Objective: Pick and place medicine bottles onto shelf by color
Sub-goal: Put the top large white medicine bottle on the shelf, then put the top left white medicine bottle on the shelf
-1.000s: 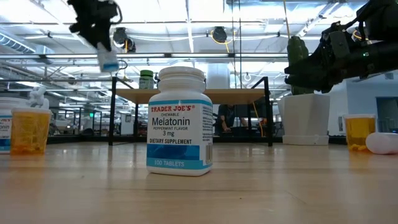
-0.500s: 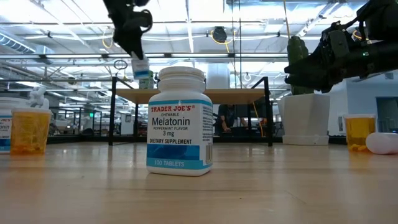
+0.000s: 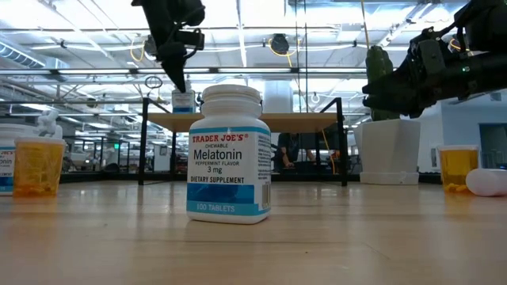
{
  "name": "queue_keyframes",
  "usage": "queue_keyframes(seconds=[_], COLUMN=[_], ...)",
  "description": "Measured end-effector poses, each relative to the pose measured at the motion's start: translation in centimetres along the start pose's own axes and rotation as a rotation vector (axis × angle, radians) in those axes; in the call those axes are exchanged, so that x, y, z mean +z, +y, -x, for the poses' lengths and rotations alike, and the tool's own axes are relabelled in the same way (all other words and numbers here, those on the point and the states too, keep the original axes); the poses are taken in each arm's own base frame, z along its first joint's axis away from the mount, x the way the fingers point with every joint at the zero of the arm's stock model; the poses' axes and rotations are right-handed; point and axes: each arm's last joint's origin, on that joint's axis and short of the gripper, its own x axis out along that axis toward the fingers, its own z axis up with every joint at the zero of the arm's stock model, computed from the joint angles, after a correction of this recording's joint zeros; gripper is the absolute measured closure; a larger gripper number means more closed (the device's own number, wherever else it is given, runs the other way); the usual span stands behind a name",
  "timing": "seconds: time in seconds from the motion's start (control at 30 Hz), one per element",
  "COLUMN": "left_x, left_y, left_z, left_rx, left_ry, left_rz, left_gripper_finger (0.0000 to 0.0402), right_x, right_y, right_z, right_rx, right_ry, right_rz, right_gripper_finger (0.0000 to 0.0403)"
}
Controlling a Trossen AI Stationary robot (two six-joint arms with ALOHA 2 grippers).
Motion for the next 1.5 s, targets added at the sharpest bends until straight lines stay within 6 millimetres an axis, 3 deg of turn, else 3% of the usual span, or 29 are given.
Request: queue_keyframes(seconds=[0.4,0.77,1.0,1.2,1.33,1.5], left_x=[-0.1,-0.2,-0.3,-1.2,-1.9,-3.1], left_y=[0.1,0.4,0.0,-1.8,-3.4,-6.8], left_z=[0.0,0.0,0.2,1.9,3.8,5.3], left_rx=[0.006,0.086,0.148,0.15,0.157,0.009], left_ry=[0.003,0.041,0.089,0.159,0.153,0.18], left_rz=[0.007,0.018,0.03,0.065,0.23,0.308], left_gripper_finger=[0.02,0.0122,0.0114,0.0118,0.0119,0.0119], right_x=[0.0,0.2,0.3,0.5,0.6,0.6], right_y=[0.1,0.3,0.3,0.3,0.3,0.4], right_z=[0.0,0.0,0.0,0.0,0.0,0.0], right_rx=[0.027,0.08,0.081,0.084,0.088,0.116], right_ry=[0.002,-0.012,-0.016,-0.035,-0.049,-0.047], right_rz=[-0.004,-0.021,-0.023,-0.03,-0.035,-0.035], right_gripper_finger=[0.0124,0.0124,0.0124,0.0124,0.0124,0.0124])
